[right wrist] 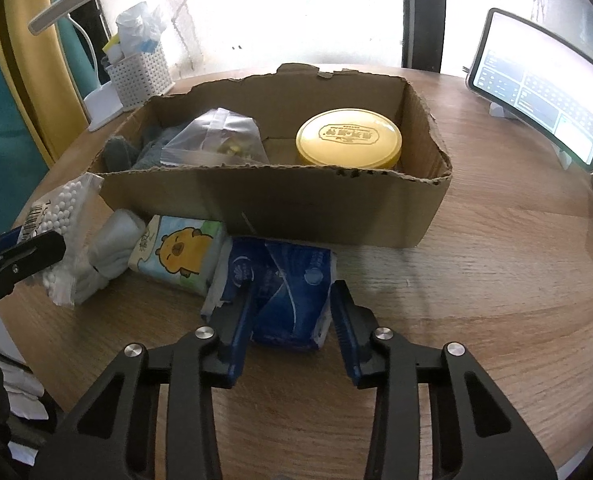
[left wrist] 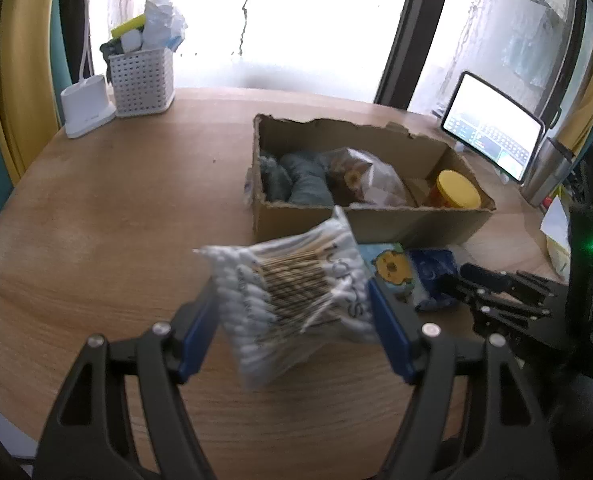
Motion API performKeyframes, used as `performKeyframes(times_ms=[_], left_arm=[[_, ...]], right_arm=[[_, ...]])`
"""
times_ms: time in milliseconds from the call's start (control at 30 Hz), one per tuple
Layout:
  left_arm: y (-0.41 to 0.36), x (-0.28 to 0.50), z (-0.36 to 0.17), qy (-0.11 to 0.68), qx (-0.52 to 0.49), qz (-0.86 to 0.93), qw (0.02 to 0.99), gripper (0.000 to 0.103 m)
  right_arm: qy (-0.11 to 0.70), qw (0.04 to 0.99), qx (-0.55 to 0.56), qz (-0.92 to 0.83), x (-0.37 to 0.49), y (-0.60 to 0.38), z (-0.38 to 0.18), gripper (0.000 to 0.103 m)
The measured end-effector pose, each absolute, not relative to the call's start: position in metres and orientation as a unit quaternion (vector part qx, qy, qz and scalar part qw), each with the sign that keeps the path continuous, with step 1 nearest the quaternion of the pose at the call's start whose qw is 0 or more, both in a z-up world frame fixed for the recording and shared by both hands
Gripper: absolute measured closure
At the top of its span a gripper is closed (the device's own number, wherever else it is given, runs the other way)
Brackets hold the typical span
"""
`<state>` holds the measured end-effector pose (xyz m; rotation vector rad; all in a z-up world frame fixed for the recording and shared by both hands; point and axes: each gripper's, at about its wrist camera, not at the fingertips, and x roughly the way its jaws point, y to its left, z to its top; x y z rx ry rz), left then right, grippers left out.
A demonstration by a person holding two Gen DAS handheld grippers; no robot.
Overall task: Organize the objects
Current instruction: 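Lift the cotton swabs with the left tool while the right tool approaches the blue tissue pack, then grasp the blue-wrapped tissue pack with the right tool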
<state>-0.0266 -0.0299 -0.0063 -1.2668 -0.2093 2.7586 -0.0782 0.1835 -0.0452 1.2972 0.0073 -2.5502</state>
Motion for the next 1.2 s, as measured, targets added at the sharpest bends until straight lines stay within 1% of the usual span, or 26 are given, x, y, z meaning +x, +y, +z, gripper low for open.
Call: performKeyframes(times_ms=[67, 100, 133, 200, 233, 333, 500, 567, 633, 667, 833, 1000, 1200], left_arm=[[-0.03, -0.026, -0.006, -0.069, -0.415, 0.906, 0.049, 0.03], [-0.03, -0.026, -0.005, -0.07, -0.415, 0.906, 0.049, 0.03], [-0.03, -0.026, -0.005, -0.071, -0.415, 0.906, 0.049, 0.03], [-0.031, -0.025, -0.005, -0.071, -0.414, 0.906, 0.049, 0.03], [-0.032, -0.025, -0.005, -0.072, -0.414, 0.906, 0.049, 0.03], [-0.033, -0.025, -0.005, -0.075, -0.414, 0.906, 0.049, 0.03], [-0.037, -0.025, -0.005, -0.079, -0.414, 0.905, 0.051, 0.03], [-0.037, -0.025, -0.005, -0.078, -0.413, 0.906, 0.051, 0.03], [-0.037, -0.024, -0.005, -0.08, -0.413, 0.906, 0.051, 0.03], [-0.037, -0.025, -0.004, -0.079, -0.412, 0.906, 0.051, 0.03], [-0.037, -0.024, -0.001, -0.079, -0.41, 0.907, 0.051, 0.03], [-0.032, -0.023, 0.003, -0.075, -0.407, 0.909, 0.053, 0.03], [-0.028, -0.02, 0.009, -0.074, -0.403, 0.911, 0.054, 0.03]], right_arm=[[0.004, 0.142, 0.452, -0.881, -0.078, 0.182, -0.046, 0.063], [0.004, 0.144, 0.453, -0.88, -0.078, 0.181, -0.047, 0.061], [0.001, 0.146, 0.452, -0.88, -0.078, 0.181, -0.046, 0.056], [-0.007, 0.15, 0.451, -0.88, -0.078, 0.181, -0.045, 0.02], [-0.009, 0.152, 0.45, -0.88, -0.077, 0.18, -0.045, 0.016], [0.003, 0.154, 0.45, -0.879, -0.076, 0.173, -0.046, 0.016], [0.046, 0.139, 0.448, -0.882, -0.075, 0.16, -0.054, 0.016], [0.042, 0.138, 0.449, -0.882, -0.076, 0.16, -0.056, 0.017], [0.038, 0.139, 0.449, -0.882, -0.077, 0.161, -0.057, 0.02], [0.037, 0.139, 0.448, -0.882, -0.077, 0.162, -0.056, 0.024], [0.037, 0.139, 0.448, -0.882, -0.077, 0.162, -0.054, 0.028], [0.033, 0.142, 0.446, -0.883, -0.074, 0.165, -0.052, 0.034], [0.029, 0.147, 0.442, -0.884, -0.069, 0.171, -0.049, 0.035]])
